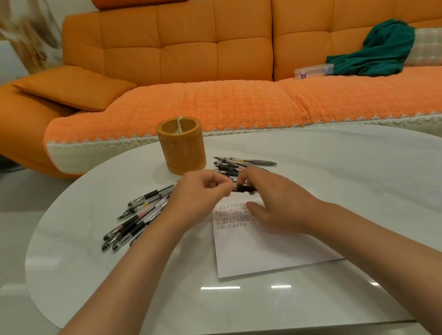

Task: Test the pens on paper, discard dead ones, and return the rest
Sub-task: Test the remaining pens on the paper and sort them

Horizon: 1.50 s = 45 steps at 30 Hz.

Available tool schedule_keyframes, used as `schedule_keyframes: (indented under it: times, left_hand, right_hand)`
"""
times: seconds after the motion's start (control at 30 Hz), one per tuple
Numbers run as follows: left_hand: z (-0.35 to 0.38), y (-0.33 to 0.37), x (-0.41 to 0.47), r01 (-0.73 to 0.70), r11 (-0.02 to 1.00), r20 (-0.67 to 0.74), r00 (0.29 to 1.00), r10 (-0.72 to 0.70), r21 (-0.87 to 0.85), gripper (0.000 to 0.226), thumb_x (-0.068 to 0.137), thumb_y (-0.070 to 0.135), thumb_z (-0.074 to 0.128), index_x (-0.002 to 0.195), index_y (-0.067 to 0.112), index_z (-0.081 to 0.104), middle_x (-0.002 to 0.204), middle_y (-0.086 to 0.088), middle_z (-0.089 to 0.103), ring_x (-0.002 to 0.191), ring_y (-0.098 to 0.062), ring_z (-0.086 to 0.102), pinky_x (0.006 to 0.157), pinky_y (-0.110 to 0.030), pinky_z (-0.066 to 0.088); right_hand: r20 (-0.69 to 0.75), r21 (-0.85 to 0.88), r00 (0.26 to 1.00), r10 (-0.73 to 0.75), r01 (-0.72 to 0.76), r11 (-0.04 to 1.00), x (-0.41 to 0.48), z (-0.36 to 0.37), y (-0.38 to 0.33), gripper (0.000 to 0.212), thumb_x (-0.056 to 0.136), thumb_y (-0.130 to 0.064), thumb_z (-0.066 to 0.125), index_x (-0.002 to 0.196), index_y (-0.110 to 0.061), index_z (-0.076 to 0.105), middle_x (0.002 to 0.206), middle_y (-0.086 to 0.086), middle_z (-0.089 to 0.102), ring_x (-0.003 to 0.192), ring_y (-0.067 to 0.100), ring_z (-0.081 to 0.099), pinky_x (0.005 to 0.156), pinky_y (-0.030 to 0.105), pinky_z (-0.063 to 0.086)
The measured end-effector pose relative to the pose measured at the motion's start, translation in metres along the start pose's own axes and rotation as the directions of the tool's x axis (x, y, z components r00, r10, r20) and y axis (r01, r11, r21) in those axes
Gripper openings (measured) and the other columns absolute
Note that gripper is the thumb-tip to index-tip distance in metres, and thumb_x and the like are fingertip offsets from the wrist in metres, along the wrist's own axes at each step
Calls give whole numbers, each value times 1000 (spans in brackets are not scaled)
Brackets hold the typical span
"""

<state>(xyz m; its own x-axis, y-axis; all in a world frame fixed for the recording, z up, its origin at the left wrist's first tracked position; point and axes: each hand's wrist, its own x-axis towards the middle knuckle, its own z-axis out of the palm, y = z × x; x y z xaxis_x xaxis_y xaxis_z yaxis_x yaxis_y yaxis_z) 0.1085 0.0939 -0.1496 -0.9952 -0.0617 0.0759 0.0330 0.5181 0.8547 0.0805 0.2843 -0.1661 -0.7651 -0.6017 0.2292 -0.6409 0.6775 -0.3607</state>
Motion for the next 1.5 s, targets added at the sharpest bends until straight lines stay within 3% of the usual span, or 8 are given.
schedule_keyframes:
  times: [0.13, 0.23, 0.4, 0.5, 0.9, 1.17, 1.37, 1.5]
  left_hand:
    - [-14, -13, 6, -96, 946, -71, 990, 124, 310, 15, 93, 33, 68, 108, 31, 72, 97, 16, 64, 83, -4, 56, 71, -25, 47]
    - [-30, -23, 7, -74, 865, -103, 984, 143, 496, 29, 94, 35, 67, 122, 31, 64, 107, 14, 60, 93, -7, 56, 83, -32, 54]
    - [-51, -36, -1, 2, 690, -81, 993, 82, 724, 21, 93, 35, 65, 114, 31, 63, 99, 9, 52, 97, -13, 48, 73, -28, 42]
    - [-57, -42, -7, 9, 624, -56, 997, 55, 781, 16, 93, 41, 61, 108, 34, 64, 97, 10, 50, 102, -16, 49, 72, -30, 41]
    - [-52, -43, -9, -37, 490, -19, 994, 108, 871, 18, 97, 29, 53, 107, 32, 67, 106, 5, 64, 102, -19, 54, 74, -28, 34]
    - [-38, -38, -9, -164, 589, 71, 982, 177, 792, 19, 97, 30, 57, 110, 37, 68, 105, 12, 68, 102, -14, 58, 78, -29, 42]
    - [-41, -37, -13, -189, 768, 50, 978, 201, 612, 13, 96, 28, 61, 103, 38, 67, 98, 19, 64, 86, -6, 54, 62, -21, 38]
    - [-46, -35, -15, -189, 816, 31, 978, 205, 546, 10, 95, 33, 62, 103, 38, 57, 96, 20, 58, 84, -4, 56, 71, -26, 51]
  right_hand:
    - [-80, 97, 996, 35, -27, 995, 13, 4, 2, 29, 91, 1, 56, 108, -22, 52, 106, -8, 42, 88, 12, 45, 74, 24, 40]
    - [-63, 82, 993, 98, -93, 992, 25, 3, 5, 22, 93, -1, 55, 102, -20, 62, 104, -5, 48, 89, 12, 47, 74, 18, 36]
    - [-132, -62, 979, 157, -166, 984, 33, 10, 8, 19, 94, -15, 61, 108, -23, 70, 108, -5, 69, 103, 19, 58, 90, 31, 41]
    - [-140, -101, 978, 157, -171, 980, 37, 15, 5, 20, 94, -18, 61, 110, -23, 72, 112, -5, 70, 108, 19, 59, 96, 32, 39]
    - [-254, -416, 964, 76, -180, 891, 45, 35, 2, 22, 94, -18, 58, 112, -25, 68, 107, 0, 64, 99, 26, 54, 83, 37, 33]
    - [-23, -146, 989, -148, 143, 979, 47, 38, -36, 30, 92, -26, 64, 121, -25, 66, 117, -2, 64, 111, 20, 54, 92, 37, 43]
    - [-30, -73, 989, -148, 145, 987, 48, 39, -38, 22, 95, -24, 63, 115, -22, 72, 98, 0, 66, 95, 21, 57, 79, 37, 44]
    - [-66, -43, 991, -117, 115, 992, 44, 25, -38, 21, 98, -21, 58, 113, -18, 73, 97, 0, 63, 89, 17, 56, 78, 35, 46]
